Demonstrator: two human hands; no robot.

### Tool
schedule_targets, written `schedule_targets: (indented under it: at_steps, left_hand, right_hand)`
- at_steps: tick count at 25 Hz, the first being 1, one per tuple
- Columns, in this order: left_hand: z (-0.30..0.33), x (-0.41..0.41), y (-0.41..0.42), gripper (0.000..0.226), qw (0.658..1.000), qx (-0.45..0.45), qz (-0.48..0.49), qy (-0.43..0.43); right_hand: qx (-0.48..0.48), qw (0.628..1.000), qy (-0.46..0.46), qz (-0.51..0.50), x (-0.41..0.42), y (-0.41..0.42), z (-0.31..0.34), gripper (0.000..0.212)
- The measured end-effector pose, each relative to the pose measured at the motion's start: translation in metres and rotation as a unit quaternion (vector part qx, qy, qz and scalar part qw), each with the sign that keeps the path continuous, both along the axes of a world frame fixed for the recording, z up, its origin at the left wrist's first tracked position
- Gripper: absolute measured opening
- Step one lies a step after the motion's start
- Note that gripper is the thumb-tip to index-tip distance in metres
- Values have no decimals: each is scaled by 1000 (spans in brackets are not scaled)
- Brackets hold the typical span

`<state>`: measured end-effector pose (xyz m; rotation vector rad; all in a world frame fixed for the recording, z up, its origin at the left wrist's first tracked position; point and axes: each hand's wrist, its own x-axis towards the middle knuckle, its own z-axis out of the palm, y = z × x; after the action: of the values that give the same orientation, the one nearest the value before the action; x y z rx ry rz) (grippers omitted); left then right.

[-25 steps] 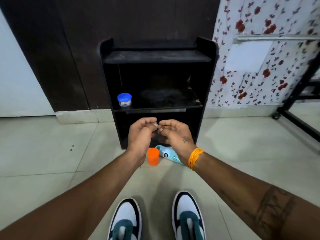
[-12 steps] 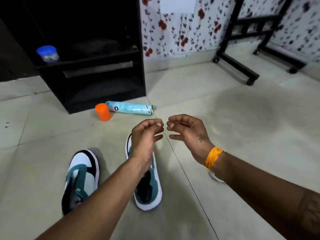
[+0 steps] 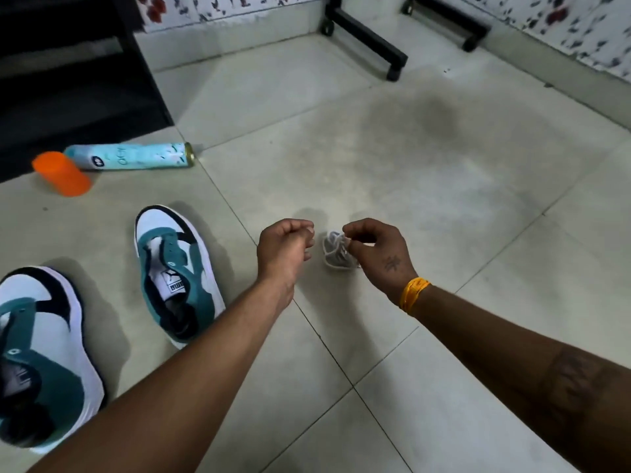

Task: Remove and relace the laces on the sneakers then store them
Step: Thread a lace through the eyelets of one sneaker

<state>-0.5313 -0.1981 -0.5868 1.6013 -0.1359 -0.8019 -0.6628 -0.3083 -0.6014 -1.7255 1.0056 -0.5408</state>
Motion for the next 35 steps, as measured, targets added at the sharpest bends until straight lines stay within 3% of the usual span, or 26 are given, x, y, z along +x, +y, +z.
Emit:
schedule_targets:
  at_steps: [3, 8, 15, 19, 21, 24, 29, 32, 35]
  left_hand:
    - [-17, -12, -10, 19, 996, 75, -22, -43]
    - [-40, -23, -19, 18, 974, 167, -116, -103]
    - [-52, -21, -26, 16, 983, 146, -68, -87]
    - [-45, -8, -6, 11, 989, 114, -26, -88]
    - [-39, -1, 9, 20, 973, 132, -17, -187]
    - [-30, 6, 28, 39, 923, 133, -18, -360]
    - [-25, 14, 38, 23, 895, 74, -59, -437]
    - [-22, 15, 41, 10, 903, 67, -44, -422]
    - [-16, 19, 45, 8, 944, 51, -6, -325]
  right_hand:
    - [-91, 991, 99, 2, -11, -20, -20, 29]
    - [-141, 962, 212, 99, -7, -30, -38, 52]
    - [-100, 989, 88, 70, 7, -19, -41, 22]
    - [-68, 994, 32, 77, 22, -6, -29, 18]
    - [-49, 995, 10, 83, 31, 0, -22, 18]
    - [-40, 994, -5, 103, 39, 10, -14, 18]
    - [-38, 991, -14, 124, 43, 25, -3, 13]
    - [-38, 991, -17, 131, 40, 29, 4, 11]
    - [-71, 991, 29, 112, 36, 27, 1, 15]
